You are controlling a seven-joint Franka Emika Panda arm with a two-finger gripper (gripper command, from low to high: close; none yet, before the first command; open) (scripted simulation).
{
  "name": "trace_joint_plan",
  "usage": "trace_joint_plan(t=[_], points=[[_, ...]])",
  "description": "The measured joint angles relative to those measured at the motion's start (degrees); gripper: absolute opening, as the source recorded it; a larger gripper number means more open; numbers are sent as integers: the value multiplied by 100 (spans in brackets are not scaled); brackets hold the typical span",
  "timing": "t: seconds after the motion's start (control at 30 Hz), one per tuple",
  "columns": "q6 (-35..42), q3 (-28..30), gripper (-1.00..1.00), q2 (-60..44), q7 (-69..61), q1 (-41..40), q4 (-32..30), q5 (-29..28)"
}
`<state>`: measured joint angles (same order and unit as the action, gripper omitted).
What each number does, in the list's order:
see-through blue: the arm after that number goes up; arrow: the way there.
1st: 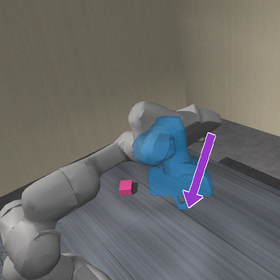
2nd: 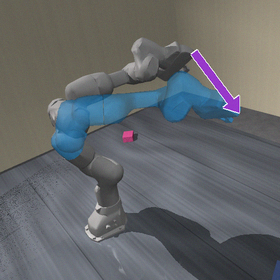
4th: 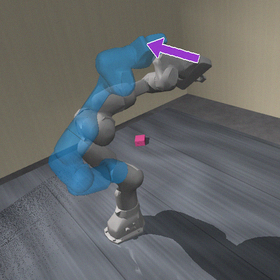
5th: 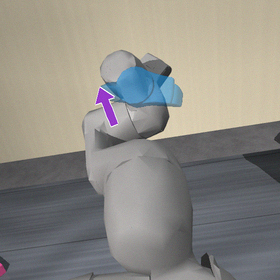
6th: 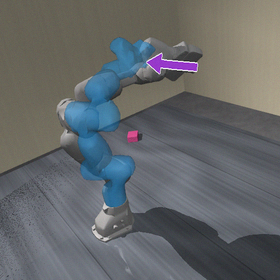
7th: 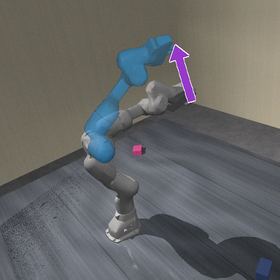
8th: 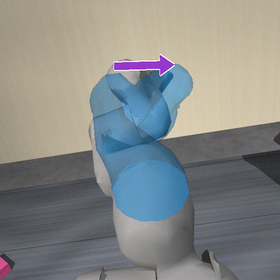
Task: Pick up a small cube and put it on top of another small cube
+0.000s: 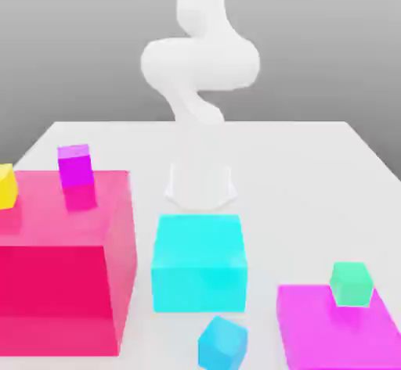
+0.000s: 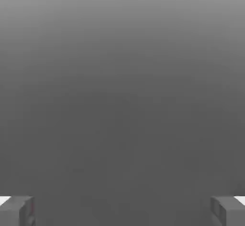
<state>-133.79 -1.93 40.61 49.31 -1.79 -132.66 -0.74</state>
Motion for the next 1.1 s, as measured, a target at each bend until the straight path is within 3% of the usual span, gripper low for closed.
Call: trace_joint_plan(t=[0.47,0.67,0.87,1.0,1.03,1.1], points=[[-1133,-781,0,-2951,2114,-655,-498,-639],[-1620,-843,0,-4186,2922,-668,-712,-788],[-2164,-840,0,-5376,3441,-560,-906,-593],[-2791,-604,0,-6205,3687,-369,-787,-831],[-2930,-530,-100,-6381,3736,-307,-755,-893],[-2933,-531,-100,-6381,3738,-308,-755,-894]])
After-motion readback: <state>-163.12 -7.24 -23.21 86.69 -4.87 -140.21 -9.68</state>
